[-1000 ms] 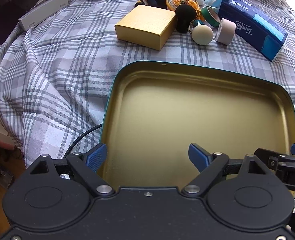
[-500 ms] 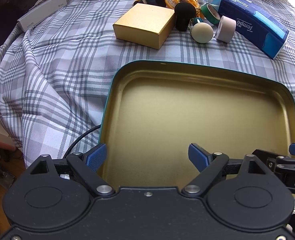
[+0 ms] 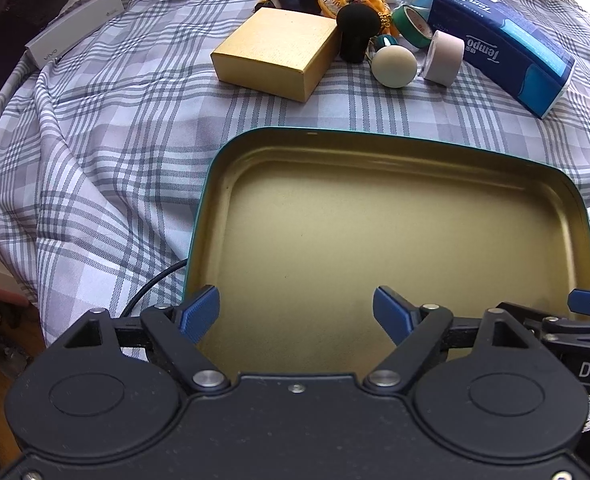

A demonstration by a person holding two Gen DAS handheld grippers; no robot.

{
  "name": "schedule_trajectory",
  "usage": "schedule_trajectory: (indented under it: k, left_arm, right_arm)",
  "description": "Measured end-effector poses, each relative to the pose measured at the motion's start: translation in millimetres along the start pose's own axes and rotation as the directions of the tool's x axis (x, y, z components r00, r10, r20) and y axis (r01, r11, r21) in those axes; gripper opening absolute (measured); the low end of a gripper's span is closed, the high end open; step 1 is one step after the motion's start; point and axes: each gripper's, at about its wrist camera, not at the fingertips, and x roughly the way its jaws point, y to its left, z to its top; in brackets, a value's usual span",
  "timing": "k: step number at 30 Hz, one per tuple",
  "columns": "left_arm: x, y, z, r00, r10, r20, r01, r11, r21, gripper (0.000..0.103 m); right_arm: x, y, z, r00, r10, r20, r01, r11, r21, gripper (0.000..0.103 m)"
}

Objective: Organize soft objects

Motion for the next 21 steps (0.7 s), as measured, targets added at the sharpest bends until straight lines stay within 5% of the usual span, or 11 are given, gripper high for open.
schedule_trajectory:
  k: [10, 21]
  left_arm:
    - [-0.8, 0.1, 10.6, 1.0, -0.017, 0.01, 0.017, 1.0, -0.004, 0.077]
    - [-0.1, 10.7, 27.6, 0.999, -0.027, 0.04, 0.03, 0.998, -0.056, 0.059]
  right_arm:
    - [2.4, 0.7, 6.2, 1.0, 0.01, -0.004, -0.01, 1.0, -0.009, 0.094]
    - [-4.2, 1.3, 28.5, 0.999, 0.014, 0.053, -0.013, 1.0, -0.021, 0.094]
